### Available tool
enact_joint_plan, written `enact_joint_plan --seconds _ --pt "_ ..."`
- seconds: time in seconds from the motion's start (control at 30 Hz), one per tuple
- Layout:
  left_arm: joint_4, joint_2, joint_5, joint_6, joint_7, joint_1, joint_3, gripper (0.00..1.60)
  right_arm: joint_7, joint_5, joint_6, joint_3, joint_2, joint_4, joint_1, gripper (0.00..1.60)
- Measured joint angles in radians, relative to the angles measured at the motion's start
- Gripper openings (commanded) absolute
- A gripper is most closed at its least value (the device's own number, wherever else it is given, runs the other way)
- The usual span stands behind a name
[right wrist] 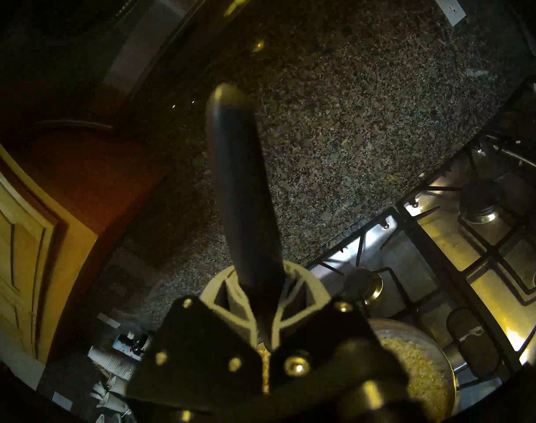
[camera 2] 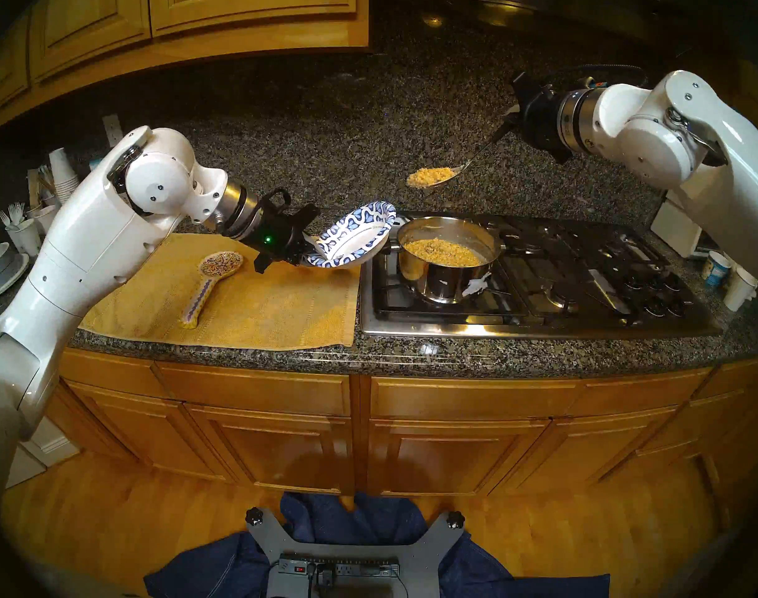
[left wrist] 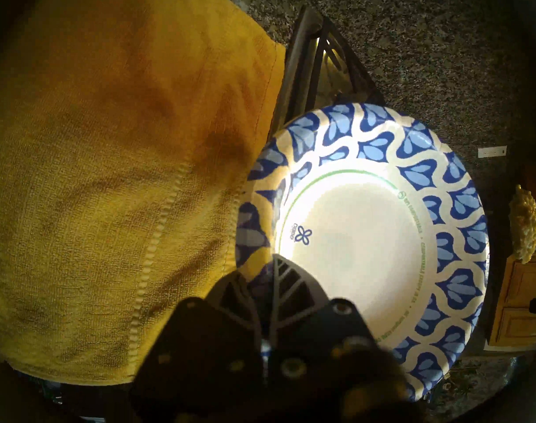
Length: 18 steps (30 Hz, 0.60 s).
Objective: Scoop oatmeal into bowl
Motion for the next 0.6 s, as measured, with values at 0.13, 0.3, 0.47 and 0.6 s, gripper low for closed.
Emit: enact_joint_plan --seconds 0.13,0.3,0.47,0.6 --pt "0.008 0.007 -0.029 -0.014 0.015 -0.021 0.023 0.00 -0.003 0.011 -0.001 0.004 -0.013 -0.003 0.005 0.00" --pt "0.020 0.016 -0.064 -0.028 0.030 -0.048 0.052 0.00 -0.004 0.015 -0.001 0.008 -0.030 -0.001 0.010 0.00" --pt "0.032 0.023 -0.093 -0.040 0.043 -0.075 0.083 0.00 -0.004 0.015 0.000 0.010 -0.047 -0.001 0.014 0.00" --pt "0.038 0.028 -0.104 -0.046 0.049 -0.093 0.103 0.00 -0.002 0.015 0.006 0.010 -0.059 -0.012 0.016 0.00"
